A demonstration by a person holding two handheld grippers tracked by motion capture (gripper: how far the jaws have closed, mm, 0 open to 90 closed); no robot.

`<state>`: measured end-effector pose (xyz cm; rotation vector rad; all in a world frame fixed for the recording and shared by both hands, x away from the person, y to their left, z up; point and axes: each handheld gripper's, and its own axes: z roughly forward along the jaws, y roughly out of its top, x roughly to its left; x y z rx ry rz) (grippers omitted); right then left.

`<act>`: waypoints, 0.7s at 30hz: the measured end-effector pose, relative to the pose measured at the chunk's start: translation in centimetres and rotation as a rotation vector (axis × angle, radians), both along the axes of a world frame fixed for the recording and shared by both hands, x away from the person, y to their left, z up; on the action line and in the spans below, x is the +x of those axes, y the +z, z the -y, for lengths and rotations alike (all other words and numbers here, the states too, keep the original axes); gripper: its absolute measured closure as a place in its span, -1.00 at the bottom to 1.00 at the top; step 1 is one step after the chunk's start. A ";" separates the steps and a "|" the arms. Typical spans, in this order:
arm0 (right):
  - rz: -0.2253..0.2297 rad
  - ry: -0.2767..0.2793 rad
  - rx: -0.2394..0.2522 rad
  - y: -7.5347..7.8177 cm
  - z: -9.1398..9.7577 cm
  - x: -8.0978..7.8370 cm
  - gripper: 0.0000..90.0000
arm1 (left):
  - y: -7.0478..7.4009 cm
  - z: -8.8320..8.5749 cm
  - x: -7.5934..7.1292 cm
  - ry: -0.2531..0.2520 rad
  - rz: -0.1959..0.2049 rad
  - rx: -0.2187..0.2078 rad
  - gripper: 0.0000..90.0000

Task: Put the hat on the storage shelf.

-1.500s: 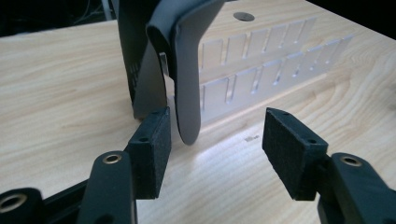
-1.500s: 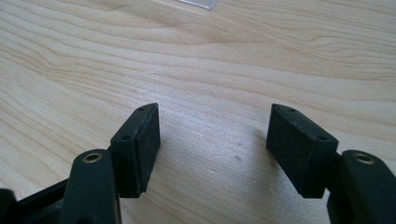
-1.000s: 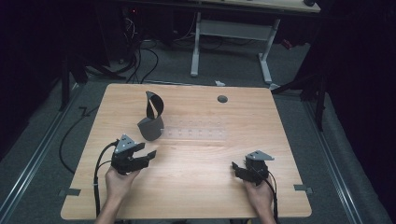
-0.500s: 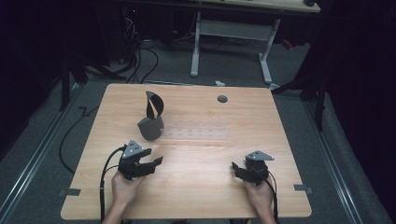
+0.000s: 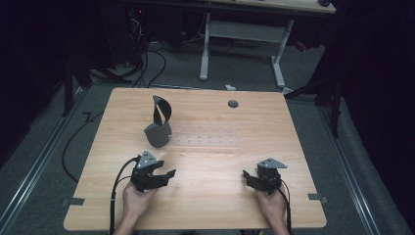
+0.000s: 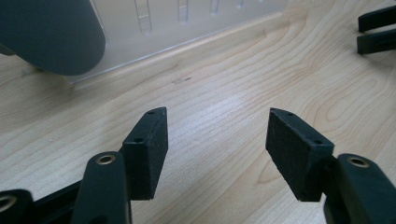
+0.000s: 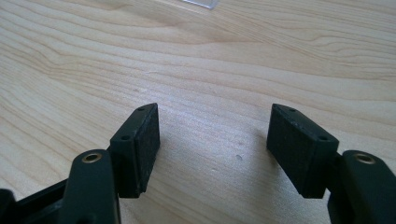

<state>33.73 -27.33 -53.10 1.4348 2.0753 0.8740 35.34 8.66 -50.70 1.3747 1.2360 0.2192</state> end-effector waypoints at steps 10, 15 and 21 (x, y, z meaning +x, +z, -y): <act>0.000 0.000 0.000 0.0 0.0 0.0 -0.22 | -0.8 1.2 0.1 -0.031 -0.024 0.023 -0.14; 0.000 0.000 0.000 0.0 0.0 0.0 -0.22 | -1.2 1.5 0.4 -0.027 -0.021 0.036 -0.14; -0.001 0.000 0.001 0.0 0.0 0.0 -0.22 | -1.6 1.8 0.7 -0.012 -0.011 0.051 -0.14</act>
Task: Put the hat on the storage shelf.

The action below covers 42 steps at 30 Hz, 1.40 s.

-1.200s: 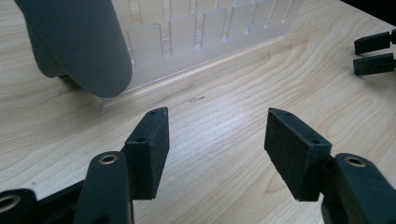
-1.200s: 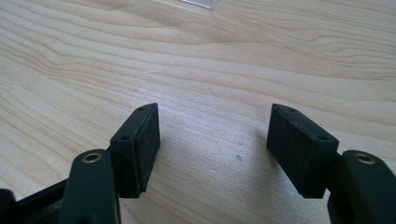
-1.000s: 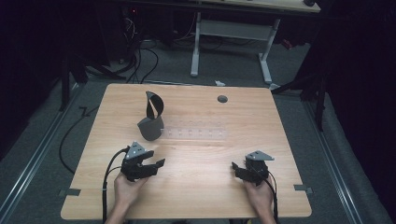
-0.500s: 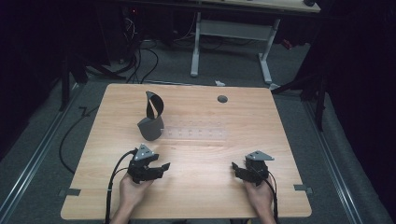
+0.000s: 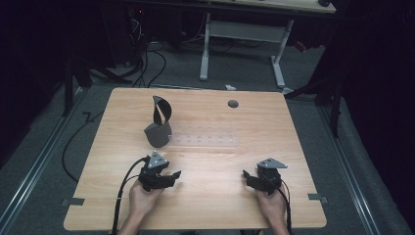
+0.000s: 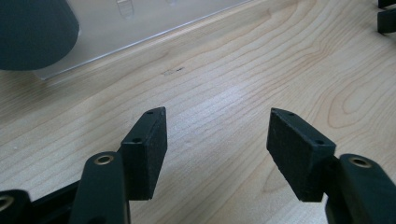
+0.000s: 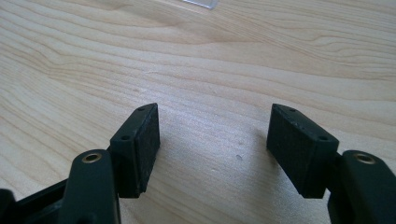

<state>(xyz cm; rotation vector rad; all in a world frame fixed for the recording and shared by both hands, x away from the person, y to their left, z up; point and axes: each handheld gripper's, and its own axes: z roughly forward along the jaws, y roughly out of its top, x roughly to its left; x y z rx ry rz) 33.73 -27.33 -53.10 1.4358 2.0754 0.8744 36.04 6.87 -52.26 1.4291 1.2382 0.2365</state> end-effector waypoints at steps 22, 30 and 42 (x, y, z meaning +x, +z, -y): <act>0.000 0.000 0.001 0.0 0.0 0.0 -0.22 | -2.1 1.1 0.4 0.015 0.019 0.122 -0.22; 0.000 0.000 0.001 0.0 0.0 0.0 -0.22 | -2.3 1.0 0.3 0.030 0.039 0.093 -0.24; 0.001 0.001 0.000 0.0 0.0 0.0 -0.23 | -2.3 1.1 0.3 0.035 0.036 0.095 -0.31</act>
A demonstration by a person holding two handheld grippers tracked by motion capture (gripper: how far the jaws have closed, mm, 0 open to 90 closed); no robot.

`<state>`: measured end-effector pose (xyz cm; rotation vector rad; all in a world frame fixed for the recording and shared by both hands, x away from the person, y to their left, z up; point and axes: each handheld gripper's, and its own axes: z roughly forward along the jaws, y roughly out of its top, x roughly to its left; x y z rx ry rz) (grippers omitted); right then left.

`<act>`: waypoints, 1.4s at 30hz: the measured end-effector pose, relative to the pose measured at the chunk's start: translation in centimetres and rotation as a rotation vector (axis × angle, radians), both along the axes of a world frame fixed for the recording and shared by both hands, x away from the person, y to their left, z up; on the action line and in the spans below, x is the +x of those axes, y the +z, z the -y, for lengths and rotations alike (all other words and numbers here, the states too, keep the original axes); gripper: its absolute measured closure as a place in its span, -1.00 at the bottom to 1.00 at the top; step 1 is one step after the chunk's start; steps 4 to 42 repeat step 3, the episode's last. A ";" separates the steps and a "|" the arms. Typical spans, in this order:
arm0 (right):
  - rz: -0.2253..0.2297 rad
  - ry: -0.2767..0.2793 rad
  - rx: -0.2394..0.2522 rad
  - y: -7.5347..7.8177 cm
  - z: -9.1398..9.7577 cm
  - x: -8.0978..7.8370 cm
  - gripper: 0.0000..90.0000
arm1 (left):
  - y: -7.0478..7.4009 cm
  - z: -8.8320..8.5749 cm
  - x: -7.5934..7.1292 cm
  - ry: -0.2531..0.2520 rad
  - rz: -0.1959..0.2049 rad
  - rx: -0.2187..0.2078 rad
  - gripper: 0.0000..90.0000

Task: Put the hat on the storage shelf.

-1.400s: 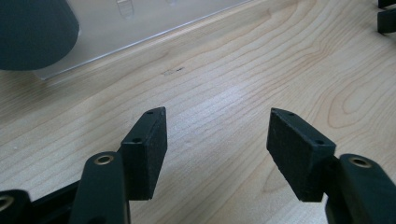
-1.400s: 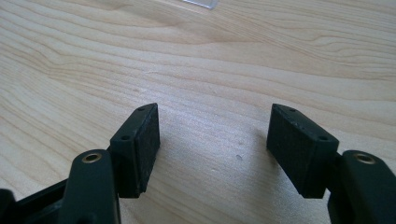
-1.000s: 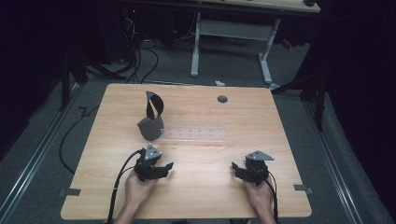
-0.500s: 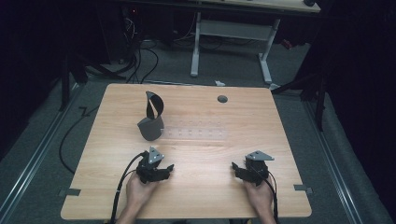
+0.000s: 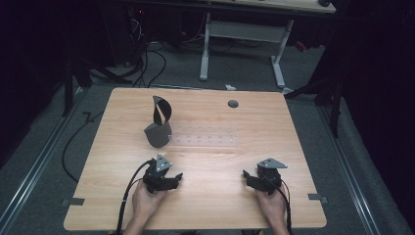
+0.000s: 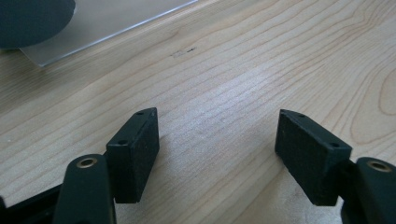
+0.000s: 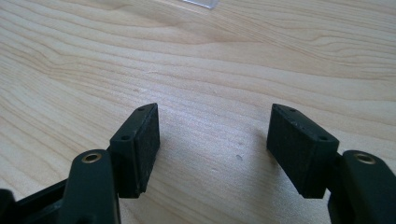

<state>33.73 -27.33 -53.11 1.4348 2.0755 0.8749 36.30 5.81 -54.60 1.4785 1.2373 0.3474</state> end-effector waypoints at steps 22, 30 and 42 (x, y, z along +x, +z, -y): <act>-0.001 -0.001 0.001 0.0 0.0 0.0 -0.23 | 0.0 0.0 0.0 -0.002 -0.001 0.000 -0.32; -0.001 -0.001 0.001 0.0 0.0 0.0 -0.23 | 0.0 0.0 0.0 -0.002 -0.001 0.000 -0.32; -0.001 -0.001 0.001 0.0 0.0 0.0 -0.23 | 0.0 0.0 0.0 -0.002 -0.001 0.000 -0.32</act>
